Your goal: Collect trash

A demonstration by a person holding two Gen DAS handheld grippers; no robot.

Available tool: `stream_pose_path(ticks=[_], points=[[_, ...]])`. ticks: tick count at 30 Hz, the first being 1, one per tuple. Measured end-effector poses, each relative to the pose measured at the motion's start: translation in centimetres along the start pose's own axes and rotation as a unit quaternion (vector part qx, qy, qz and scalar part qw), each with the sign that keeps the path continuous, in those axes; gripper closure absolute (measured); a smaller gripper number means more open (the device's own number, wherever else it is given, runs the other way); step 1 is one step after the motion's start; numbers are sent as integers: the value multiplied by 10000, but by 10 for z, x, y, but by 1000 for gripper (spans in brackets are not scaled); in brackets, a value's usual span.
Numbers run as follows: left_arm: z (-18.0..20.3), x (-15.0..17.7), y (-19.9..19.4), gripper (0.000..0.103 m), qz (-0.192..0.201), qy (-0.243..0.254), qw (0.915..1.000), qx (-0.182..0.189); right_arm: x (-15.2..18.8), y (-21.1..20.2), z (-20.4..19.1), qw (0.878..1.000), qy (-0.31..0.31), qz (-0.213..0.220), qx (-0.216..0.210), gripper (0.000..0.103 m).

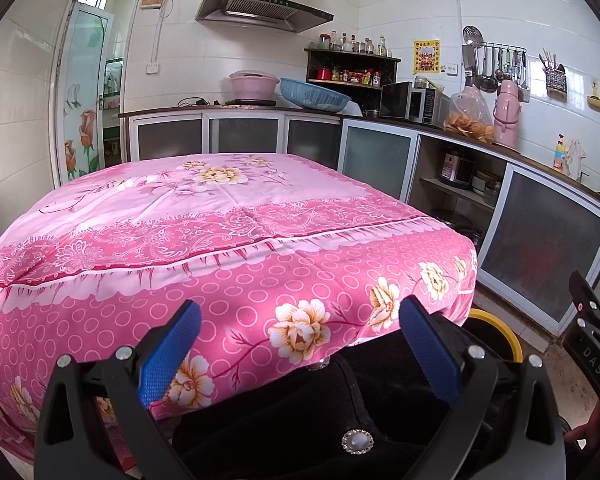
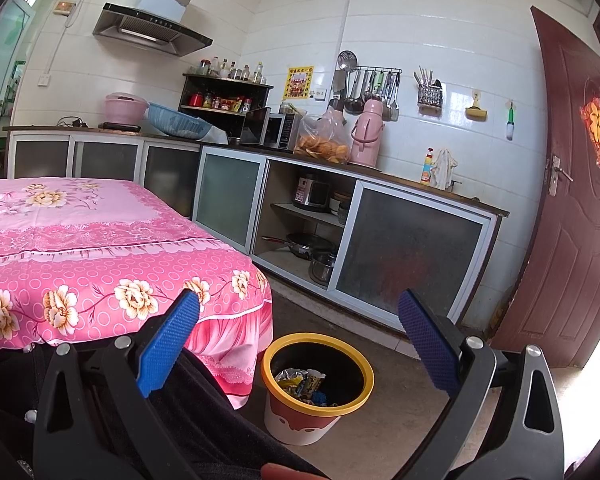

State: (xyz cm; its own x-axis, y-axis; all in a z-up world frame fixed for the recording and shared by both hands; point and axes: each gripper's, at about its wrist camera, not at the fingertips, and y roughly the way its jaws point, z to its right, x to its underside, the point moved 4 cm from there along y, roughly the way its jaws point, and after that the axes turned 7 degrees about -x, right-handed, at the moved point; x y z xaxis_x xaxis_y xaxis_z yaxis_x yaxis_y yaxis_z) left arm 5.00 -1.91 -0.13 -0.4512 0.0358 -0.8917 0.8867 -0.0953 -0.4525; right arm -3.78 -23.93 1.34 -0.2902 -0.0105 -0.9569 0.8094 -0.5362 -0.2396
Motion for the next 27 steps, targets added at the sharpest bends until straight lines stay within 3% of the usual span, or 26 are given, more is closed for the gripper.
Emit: stream_pose_path(ticks=[27], points=[[0,-2,1,8,-32,40,10000,45,-1,1,2,10000,-2,-10,-9,8]])
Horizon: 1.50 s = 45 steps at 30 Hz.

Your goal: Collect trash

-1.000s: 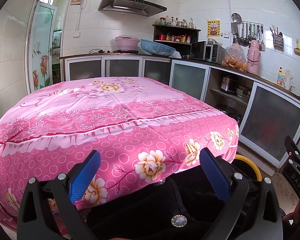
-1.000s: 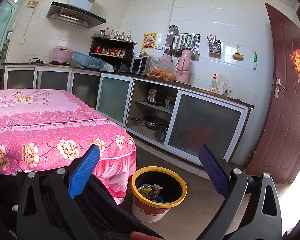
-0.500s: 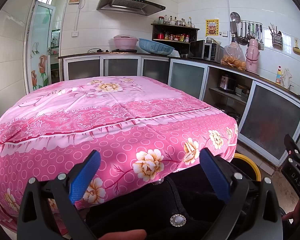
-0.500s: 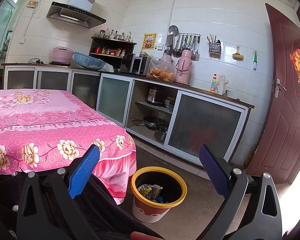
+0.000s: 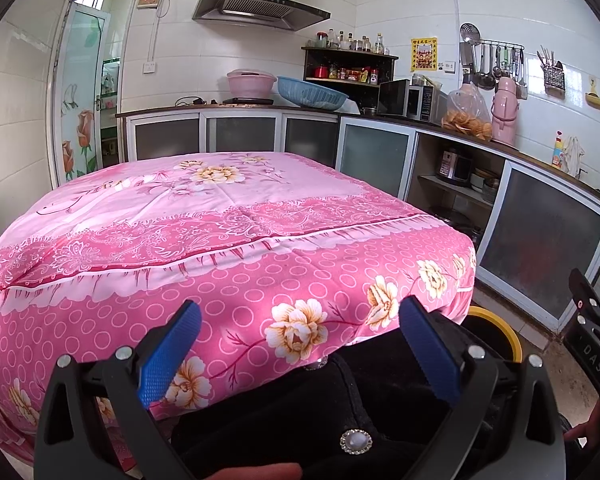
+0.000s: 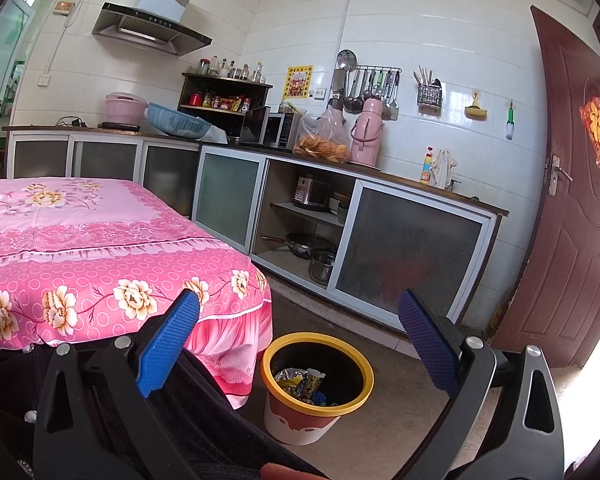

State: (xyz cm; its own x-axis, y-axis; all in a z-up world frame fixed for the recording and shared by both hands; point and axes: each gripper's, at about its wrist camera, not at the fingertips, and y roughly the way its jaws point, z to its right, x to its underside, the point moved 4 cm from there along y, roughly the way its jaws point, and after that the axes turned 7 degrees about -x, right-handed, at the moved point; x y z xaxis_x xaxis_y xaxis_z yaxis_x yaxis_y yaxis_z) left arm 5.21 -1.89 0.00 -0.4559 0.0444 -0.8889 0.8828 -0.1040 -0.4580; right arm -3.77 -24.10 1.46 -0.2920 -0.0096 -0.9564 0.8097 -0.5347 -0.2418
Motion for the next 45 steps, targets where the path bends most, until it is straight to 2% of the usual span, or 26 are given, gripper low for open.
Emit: stream_pose_path(ticks=[45], points=[[-3,1,10,8,-112,-27,9999,49,-2,1,3,10000,-17,8,-14,8]])
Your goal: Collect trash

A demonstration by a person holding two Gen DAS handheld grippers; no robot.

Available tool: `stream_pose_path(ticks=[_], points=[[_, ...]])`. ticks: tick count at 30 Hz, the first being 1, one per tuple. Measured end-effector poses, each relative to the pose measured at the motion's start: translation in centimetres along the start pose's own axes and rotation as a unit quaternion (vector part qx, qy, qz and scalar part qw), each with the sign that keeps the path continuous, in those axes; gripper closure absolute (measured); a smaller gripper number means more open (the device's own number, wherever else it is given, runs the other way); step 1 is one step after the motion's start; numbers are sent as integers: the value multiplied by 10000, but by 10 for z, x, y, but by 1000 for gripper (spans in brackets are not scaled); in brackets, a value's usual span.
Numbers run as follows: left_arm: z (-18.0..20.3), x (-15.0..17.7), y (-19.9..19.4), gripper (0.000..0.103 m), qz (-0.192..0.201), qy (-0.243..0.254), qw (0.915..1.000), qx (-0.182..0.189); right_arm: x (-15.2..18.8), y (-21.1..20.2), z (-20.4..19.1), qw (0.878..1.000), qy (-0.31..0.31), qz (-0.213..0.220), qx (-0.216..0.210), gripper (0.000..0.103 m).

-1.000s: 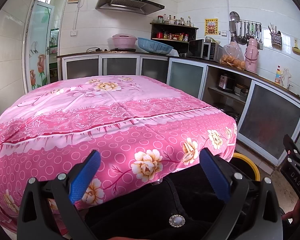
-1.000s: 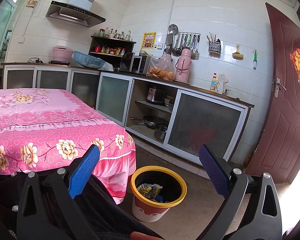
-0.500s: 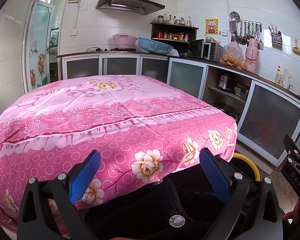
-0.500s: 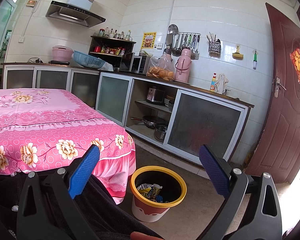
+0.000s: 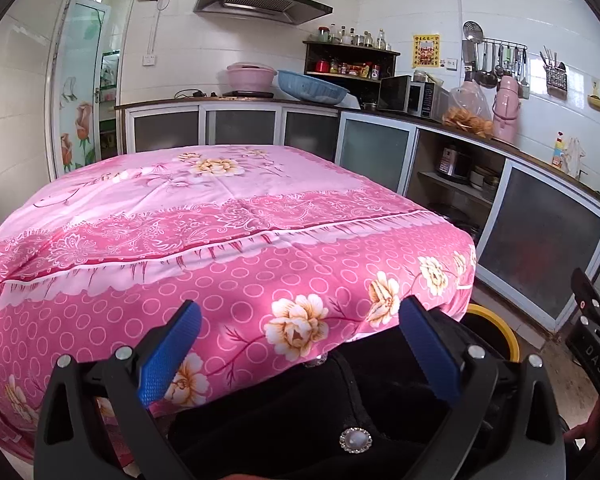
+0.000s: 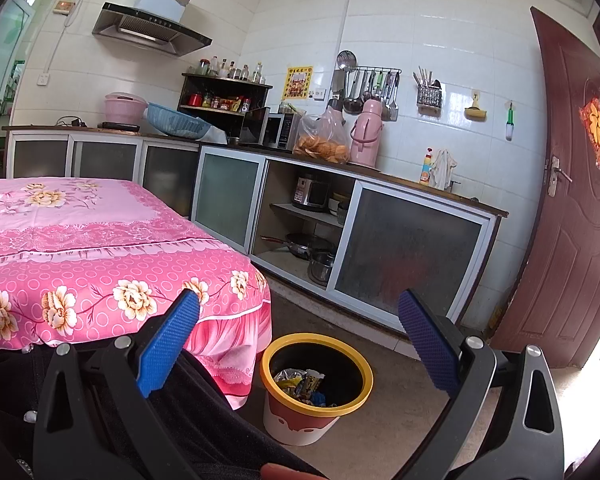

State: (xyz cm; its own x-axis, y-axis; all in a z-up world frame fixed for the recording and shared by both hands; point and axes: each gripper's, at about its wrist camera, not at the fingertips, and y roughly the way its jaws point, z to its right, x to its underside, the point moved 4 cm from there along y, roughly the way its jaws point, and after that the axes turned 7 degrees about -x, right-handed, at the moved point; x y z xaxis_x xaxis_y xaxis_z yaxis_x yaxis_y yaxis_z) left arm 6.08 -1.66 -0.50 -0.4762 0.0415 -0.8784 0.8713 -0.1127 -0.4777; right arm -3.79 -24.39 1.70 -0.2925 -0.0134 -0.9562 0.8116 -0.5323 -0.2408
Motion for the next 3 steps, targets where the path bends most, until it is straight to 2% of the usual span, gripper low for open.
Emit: stream_pose_path(ticks=[3], points=[[1,0,-1,8,26,20,10000,9,0,0,0,10000,5,-5,0,8]])
